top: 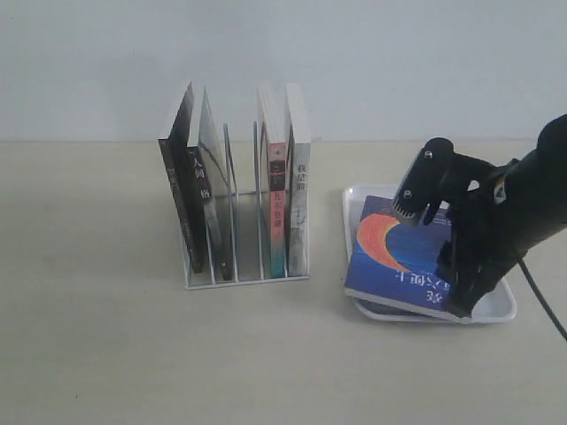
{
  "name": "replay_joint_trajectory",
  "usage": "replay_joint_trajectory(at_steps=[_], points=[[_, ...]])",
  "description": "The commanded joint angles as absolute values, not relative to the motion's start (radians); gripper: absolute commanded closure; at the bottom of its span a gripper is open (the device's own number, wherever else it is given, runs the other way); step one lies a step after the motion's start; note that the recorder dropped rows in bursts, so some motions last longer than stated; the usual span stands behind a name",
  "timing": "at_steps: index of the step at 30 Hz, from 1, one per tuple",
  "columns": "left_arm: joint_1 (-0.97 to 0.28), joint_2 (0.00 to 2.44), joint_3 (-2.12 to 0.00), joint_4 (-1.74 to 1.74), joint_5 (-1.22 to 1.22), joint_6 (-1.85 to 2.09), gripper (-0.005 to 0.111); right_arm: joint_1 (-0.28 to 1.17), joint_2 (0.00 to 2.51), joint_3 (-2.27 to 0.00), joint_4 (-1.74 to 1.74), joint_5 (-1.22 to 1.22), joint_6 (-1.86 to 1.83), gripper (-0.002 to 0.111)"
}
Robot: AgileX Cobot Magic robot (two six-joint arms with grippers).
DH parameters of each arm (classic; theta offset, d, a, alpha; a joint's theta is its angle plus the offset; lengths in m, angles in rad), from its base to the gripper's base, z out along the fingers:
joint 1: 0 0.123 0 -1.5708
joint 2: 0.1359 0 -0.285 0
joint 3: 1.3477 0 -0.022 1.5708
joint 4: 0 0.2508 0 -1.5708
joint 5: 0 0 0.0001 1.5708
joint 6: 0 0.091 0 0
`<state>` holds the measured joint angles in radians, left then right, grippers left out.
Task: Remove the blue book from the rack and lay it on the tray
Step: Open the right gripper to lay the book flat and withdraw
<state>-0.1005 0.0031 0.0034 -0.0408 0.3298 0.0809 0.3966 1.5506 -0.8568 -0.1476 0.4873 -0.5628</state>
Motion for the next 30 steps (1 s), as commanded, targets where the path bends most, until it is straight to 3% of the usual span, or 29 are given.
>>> replay_joint_trajectory(at_steps=[1, 10, 12, 13, 17, 22, 30], points=[[-0.101, 0.000, 0.000, -0.040, 0.314, 0.074, 0.102, 0.389, 1.522, -0.860, -0.146, 0.544, -0.540, 0.060], [-0.101, 0.000, 0.000, -0.040, 0.314, 0.074, 0.102, 0.389, 1.296, -0.892, -0.133, 0.599, -0.254, 0.062], [-0.101, 0.000, 0.000, -0.040, 0.314, 0.074, 0.102, 0.389, 1.238, -0.892, -0.133, 0.631, -0.159, 0.088], [-0.101, 0.000, 0.000, -0.040, 0.314, 0.074, 0.102, 0.389, 1.207, -0.892, -0.114, 0.652, -0.134, 0.108], [-0.101, 0.000, 0.000, -0.040, 0.314, 0.074, 0.102, 0.389, 1.120, -0.869, -0.020, 0.622, -0.124, 0.109], [-0.101, 0.000, 0.000, -0.040, 0.314, 0.074, 0.102, 0.389, 0.933, -0.706, 0.014, 0.339, -0.100, 0.109], [-0.101, 0.000, 0.000, -0.040, 0.314, 0.074, 0.102, 0.389, 0.779, -0.605, 0.011, 0.213, -0.138, 0.109]])
